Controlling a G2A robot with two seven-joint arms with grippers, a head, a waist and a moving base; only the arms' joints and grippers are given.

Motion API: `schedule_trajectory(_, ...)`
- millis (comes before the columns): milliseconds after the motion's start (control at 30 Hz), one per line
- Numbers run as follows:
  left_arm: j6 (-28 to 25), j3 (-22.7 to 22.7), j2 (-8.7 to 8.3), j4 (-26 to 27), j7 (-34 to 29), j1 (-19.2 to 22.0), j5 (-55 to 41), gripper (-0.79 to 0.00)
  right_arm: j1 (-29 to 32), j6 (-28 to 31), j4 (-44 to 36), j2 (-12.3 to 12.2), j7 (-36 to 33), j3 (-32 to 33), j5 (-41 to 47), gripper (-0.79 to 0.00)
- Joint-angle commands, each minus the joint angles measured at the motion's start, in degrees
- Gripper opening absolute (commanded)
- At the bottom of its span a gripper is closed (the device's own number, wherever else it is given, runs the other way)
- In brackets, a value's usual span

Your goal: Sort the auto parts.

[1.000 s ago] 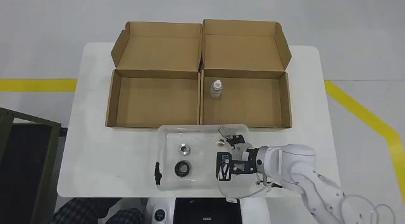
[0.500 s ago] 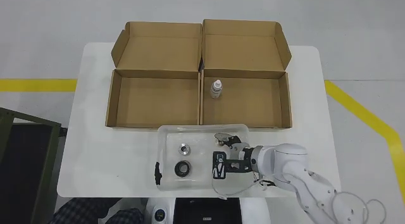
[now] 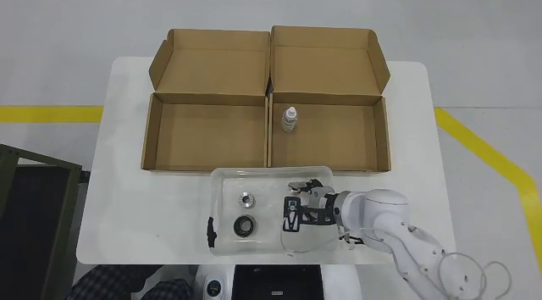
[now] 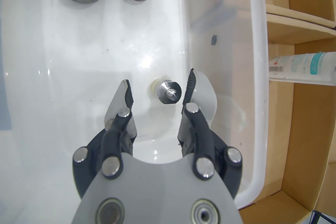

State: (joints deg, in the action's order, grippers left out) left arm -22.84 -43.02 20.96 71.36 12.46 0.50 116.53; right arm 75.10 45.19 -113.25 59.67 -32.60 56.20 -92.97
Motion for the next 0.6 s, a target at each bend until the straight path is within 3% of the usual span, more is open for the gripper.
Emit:
schedule_trajectory(0,0.00,0.00,0.00,0.00,0.00,0.00,0.00,0.000,-0.23,-0.18,0.22,0.08,-0.09,-0.35,-0.19,-0.459)
schedule_trajectory(167,0.00,0.00,0.00,0.00,0.00,0.00,0.00,0.000,-1.19,-0.74,1.08,0.35,-0.29,-1.27,-0.75,-0.505)
schedule_trajectory(233,0.00,0.00,0.00,0.00,0.00,0.00,0.00,0.000,-1.54,-0.87,1.34,0.44,-0.32,-1.55,-0.86,-0.616)
schedule_trajectory(300,0.00,0.00,0.00,0.00,0.00,0.00,0.00,0.000,-1.76,-1.06,1.52,0.52,-0.39,-1.74,-0.89,-0.785)
schedule_trajectory(567,0.00,0.00,0.00,0.00,0.00,0.00,0.00,0.000,-1.83,-0.47,0.20,0.54,-0.01,-1.67,-0.41,-0.785)
